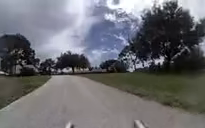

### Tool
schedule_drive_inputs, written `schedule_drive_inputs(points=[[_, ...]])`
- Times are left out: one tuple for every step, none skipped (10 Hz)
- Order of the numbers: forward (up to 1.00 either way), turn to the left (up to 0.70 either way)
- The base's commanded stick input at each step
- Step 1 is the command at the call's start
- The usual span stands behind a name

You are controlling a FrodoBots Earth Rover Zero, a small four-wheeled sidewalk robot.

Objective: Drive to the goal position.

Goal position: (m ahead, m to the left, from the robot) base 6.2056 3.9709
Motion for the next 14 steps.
schedule_drive_inputs(points=[[0.85,0.03],[0.85,0.22],[0.85,0.34],[0.85,0.34],[0.85,0.34],[0.85,0.34],[0.85,0.34],[0.85,0.34],[0.85,0.34],[0.85,0.34],[0.85,0.34],[0.85,0.34],[0.85,0.34],[0.85,0.34]])
